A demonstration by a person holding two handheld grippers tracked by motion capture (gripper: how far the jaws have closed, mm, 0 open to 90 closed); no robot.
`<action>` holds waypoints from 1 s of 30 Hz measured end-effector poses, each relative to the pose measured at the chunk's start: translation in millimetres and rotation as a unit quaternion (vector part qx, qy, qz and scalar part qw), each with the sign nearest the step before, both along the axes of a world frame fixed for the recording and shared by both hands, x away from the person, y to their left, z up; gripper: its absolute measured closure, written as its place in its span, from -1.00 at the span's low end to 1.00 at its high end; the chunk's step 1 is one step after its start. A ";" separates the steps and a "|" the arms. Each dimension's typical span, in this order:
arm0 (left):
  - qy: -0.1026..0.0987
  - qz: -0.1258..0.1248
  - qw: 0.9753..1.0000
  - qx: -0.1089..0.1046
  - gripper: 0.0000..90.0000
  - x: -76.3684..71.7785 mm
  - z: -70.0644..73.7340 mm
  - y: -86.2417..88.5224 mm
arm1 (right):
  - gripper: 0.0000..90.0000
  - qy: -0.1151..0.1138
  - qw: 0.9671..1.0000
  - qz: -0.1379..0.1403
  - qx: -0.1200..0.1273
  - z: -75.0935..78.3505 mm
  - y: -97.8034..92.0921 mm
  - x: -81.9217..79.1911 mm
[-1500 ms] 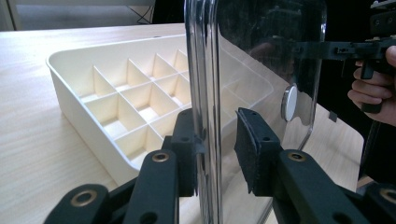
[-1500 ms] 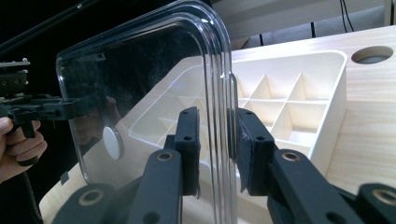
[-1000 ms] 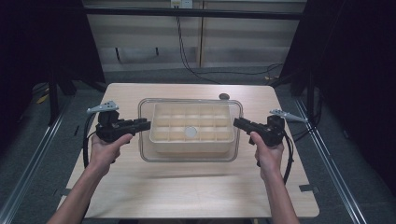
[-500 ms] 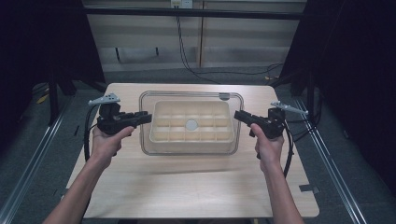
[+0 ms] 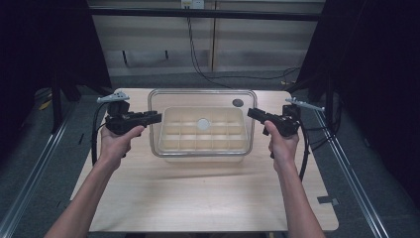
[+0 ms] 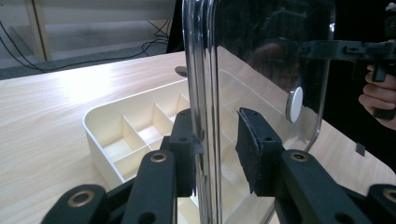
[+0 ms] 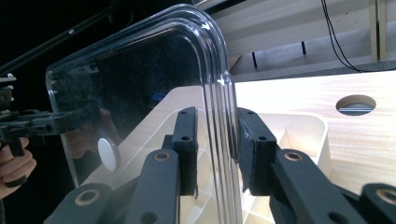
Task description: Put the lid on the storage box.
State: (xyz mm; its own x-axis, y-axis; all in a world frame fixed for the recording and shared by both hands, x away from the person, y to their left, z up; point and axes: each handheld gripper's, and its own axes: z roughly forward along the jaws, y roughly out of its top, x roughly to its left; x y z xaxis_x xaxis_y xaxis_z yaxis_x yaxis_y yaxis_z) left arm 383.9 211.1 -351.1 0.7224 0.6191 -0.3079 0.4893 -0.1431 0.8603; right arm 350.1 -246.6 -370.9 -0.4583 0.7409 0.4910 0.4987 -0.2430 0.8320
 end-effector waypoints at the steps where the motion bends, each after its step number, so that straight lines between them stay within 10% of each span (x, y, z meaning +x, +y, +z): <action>1: 0.002 0.003 1.000 0.000 0.52 2.1 -1.1 -0.8 | 0.58 0.000 1.000 0.000 0.000 0.0 0.0 0.0; 30: 0.047 0.023 0.999 -0.005 0.43 46.9 -24.7 -8.8 | 0.59 0.035 0.999 -0.028 0.003 -14.0 0.2 36.6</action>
